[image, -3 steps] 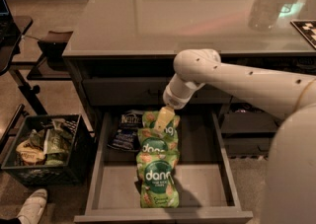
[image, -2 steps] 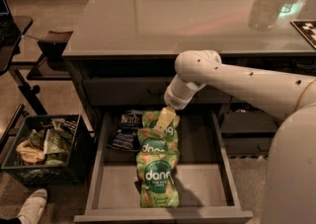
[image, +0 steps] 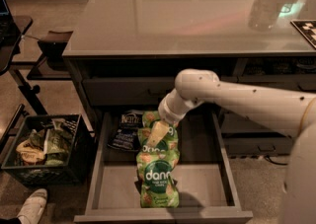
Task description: Pick blue chip bag from middle drawer and place on counter
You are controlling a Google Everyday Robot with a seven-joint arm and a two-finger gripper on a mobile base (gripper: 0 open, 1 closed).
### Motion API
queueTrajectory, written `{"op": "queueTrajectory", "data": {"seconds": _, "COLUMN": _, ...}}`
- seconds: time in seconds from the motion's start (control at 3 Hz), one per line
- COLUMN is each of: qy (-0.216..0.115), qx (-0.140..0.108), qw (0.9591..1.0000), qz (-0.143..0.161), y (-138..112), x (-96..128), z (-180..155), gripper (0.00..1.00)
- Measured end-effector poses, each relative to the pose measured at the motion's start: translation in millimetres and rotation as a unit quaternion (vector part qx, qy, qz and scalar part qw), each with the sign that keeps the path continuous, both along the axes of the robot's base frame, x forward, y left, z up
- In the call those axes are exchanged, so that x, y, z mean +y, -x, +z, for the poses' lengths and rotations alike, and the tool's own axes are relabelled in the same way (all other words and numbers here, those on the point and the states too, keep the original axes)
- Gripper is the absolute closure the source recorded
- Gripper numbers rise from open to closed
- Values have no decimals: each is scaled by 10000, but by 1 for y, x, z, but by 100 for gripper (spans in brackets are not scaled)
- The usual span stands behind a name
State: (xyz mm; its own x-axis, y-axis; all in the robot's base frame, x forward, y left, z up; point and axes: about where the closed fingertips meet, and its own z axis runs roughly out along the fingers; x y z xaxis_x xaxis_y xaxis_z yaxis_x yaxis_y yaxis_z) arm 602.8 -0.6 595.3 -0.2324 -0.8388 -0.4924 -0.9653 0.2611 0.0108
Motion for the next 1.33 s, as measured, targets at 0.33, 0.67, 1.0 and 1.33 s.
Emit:
{"op": "queueTrajectory", "data": {"seconds": 0.33, "qy": -619, "qx": -795, "qw": 9940, "qz": 417, "y": 1, "x": 29, "z": 4, "gripper": 0}}
{"op": "queueTrajectory", "data": {"seconds": 0.67, "qy": -1058, "qx": -1565, "qw": 9795, "qz": 693, "y": -4, "x": 56, "z": 18, "gripper": 0}}
{"op": "queueTrajectory", "data": {"seconds": 1.0, "qy": -1057, "qx": -1565, "qw": 9796, "qz": 692, "y": -5, "x": 56, "z": 18, "gripper": 0}}
{"op": "queueTrajectory", "data": {"seconds": 1.33, "qy": -909, "qx": -1560, "qw": 9822, "qz": 529, "y": -10, "x": 62, "z": 9, "gripper": 0}}
